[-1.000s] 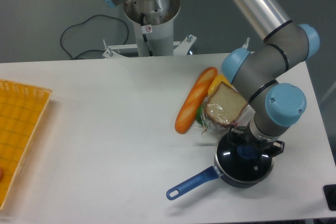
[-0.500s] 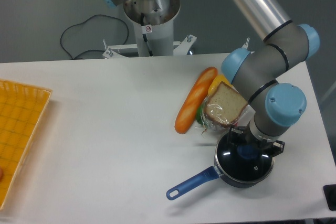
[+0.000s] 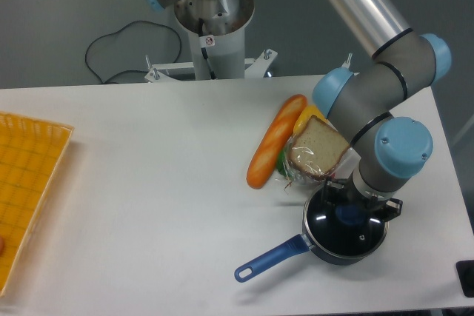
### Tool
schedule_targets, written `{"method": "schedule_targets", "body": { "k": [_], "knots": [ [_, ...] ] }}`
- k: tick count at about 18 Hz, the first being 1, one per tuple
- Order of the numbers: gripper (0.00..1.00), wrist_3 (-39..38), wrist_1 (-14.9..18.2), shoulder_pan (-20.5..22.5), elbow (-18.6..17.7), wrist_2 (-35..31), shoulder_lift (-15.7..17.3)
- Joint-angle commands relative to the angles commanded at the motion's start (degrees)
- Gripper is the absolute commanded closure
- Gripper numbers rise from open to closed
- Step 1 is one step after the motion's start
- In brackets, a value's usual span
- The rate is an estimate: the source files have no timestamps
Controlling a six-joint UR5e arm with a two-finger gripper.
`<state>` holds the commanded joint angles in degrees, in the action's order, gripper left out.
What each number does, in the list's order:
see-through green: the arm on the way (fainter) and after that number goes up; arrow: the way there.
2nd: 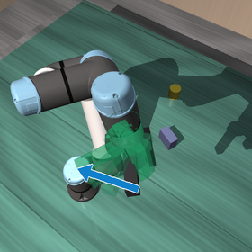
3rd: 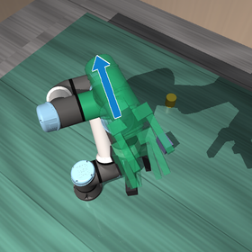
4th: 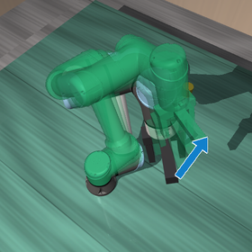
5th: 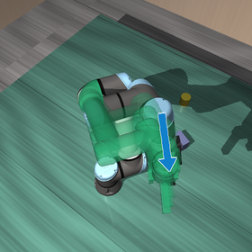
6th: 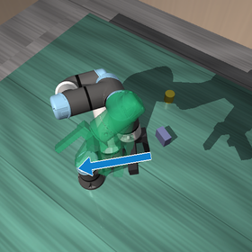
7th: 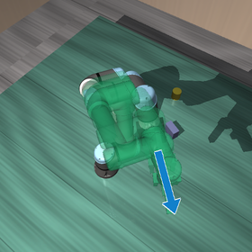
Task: Open the lid
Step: 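Close the gripper on the blue lid knob, then lift the glass lid up off the saucepan by its knob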
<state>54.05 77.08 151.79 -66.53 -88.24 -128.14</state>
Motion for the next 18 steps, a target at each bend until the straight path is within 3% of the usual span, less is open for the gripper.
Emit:
{"method": "schedule_targets", "body": {
  "k": [18],
  "knots": [
    [0.64, 0.09, 0.35, 0.88, -2.64, 1.32, 4.31]
  ]
}}
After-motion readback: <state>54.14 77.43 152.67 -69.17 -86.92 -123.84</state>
